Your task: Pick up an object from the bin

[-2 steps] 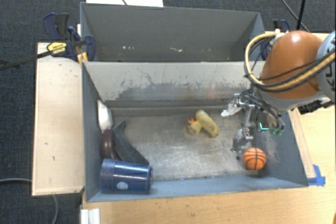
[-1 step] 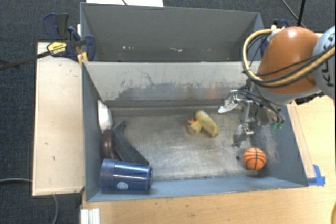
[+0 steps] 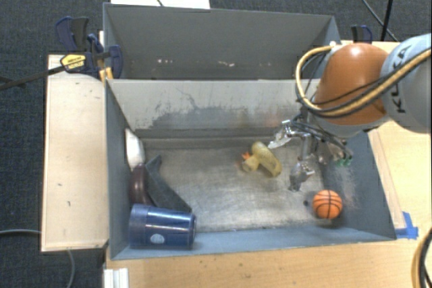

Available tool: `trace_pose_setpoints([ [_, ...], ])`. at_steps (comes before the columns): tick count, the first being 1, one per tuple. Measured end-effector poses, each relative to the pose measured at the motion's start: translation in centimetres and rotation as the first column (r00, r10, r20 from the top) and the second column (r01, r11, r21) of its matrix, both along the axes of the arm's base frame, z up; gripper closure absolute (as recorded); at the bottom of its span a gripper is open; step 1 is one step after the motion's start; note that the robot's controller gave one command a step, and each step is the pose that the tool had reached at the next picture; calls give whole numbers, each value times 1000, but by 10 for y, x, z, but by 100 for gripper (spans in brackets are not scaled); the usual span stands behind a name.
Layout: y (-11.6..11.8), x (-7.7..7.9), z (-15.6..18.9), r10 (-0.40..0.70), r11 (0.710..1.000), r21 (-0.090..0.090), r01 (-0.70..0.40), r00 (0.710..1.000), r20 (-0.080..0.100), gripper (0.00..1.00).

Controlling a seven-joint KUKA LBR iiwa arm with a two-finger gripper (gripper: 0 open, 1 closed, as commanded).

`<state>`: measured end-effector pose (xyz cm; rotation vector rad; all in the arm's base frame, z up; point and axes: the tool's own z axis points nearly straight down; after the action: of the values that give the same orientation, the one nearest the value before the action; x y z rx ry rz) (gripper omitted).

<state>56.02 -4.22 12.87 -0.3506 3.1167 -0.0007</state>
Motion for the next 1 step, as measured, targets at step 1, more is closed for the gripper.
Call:
trace_pose_setpoints([
  [1,3,7,-12,-147,989,1,147,989,-5,0],
])
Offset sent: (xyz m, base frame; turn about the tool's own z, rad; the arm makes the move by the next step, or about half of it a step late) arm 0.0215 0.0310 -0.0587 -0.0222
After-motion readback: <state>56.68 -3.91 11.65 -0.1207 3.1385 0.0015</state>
